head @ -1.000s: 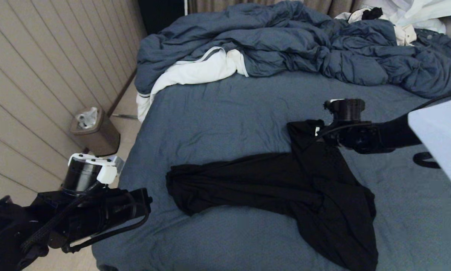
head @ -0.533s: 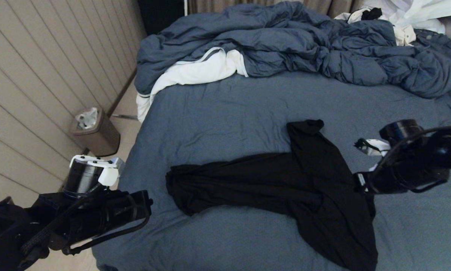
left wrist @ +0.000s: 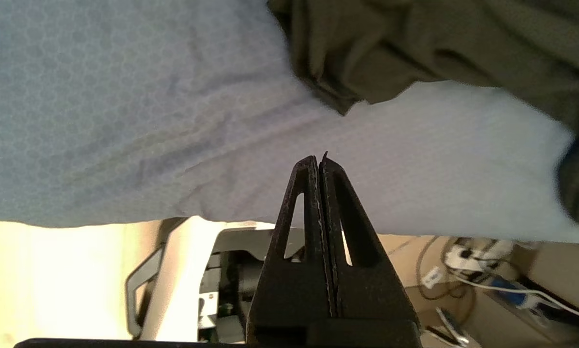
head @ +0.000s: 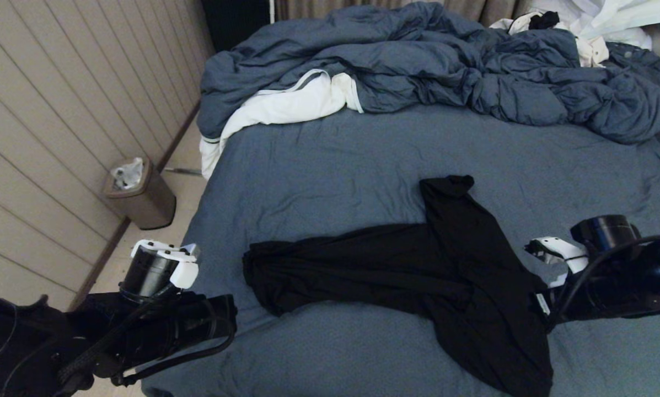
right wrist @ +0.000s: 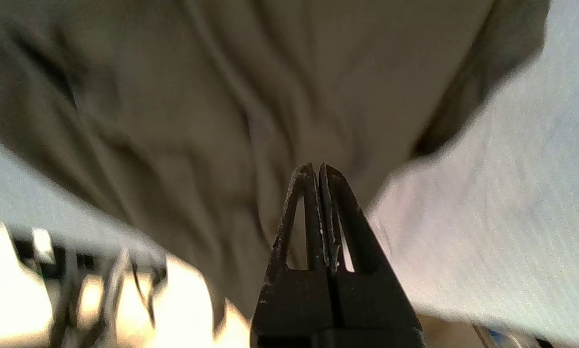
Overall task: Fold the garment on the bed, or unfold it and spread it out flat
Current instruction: Unford the black T-shirt
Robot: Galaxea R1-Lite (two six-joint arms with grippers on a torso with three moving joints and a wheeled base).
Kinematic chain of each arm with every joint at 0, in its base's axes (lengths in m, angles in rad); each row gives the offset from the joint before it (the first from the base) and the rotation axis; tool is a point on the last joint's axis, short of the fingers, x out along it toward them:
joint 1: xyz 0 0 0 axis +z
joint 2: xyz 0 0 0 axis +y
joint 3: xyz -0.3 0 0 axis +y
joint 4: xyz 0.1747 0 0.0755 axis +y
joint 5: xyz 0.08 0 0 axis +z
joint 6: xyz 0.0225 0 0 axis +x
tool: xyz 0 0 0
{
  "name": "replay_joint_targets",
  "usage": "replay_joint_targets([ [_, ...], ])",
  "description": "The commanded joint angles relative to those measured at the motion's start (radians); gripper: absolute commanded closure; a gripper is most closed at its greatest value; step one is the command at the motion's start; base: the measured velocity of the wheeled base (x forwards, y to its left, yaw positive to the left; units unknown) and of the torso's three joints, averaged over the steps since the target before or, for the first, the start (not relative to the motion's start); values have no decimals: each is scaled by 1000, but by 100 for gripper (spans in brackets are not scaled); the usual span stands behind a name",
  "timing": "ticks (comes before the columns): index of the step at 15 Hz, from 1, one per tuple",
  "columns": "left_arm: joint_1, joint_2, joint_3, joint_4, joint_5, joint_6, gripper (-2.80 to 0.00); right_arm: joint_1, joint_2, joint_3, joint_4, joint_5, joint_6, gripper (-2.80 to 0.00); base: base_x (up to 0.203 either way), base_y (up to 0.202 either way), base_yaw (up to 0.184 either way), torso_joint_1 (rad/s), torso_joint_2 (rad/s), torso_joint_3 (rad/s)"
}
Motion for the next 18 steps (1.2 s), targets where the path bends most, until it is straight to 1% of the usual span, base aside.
replay_joint_targets([
  [1, -2, 96, -39, -12, 22, -3, 0, 11, 21, 31, -86, 2, 33, 0, 0, 0, 0, 0, 0, 0],
  [4, -11, 186, -155, -13, 40, 20, 0, 11, 21, 37, -87, 2, 36, 0, 0, 0, 0, 0, 0, 0],
  [7, -47, 217, -249, -3, 42, 93, 0, 5, 18, 35, -89, 3, 36, 0, 0, 0, 0, 0, 0, 0],
  [9, -56, 253, -310, -7, 43, 153, 0, -1, 20, 26, -87, 12, 36, 0, 0, 0, 0, 0, 0, 0],
  [10, -57, 267, -333, -14, 45, 175, 0, -1, 18, 26, -89, 15, 36, 0, 0, 0, 0, 0, 0, 0],
  [11, -55, 268, -343, -17, 46, 181, 0, -1, 20, 26, -89, 15, 36, 0, 0, 0, 0, 0, 0, 0],
  [12, -49, 270, -351, -16, 47, 183, -264, -1, 20, 26, -89, 15, 36, 0, 0, 0, 0, 0, 0, 0],
  [13, -44, 277, -364, -13, 57, 184, -280, -1, 18, 26, -92, 15, 36, 0, 0, 0, 0, 0, 0, 0],
  [14, -34, 280, -377, -15, 78, 197, -280, -1, 18, 33, -103, 18, 36, 0, 0, 0, 0, 0, 0, 0],
  [15, -22, 286, -380, -18, 84, 221, -280, 0, 20, 36, -116, 20, 36, 0, 0, 0, 0, 0, 0, 0],
  [16, 1, 303, -385, -35, 90, 261, -280, 0, 21, 39, -121, 20, 36, 0, 0, 0, 0, 0, 0, 0],
  [18, 36, 315, -389, -91, 98, 292, -280, 0, 21, 40, -121, 20, 36, 0, 0, 0, 0, 0, 0, 0],
])
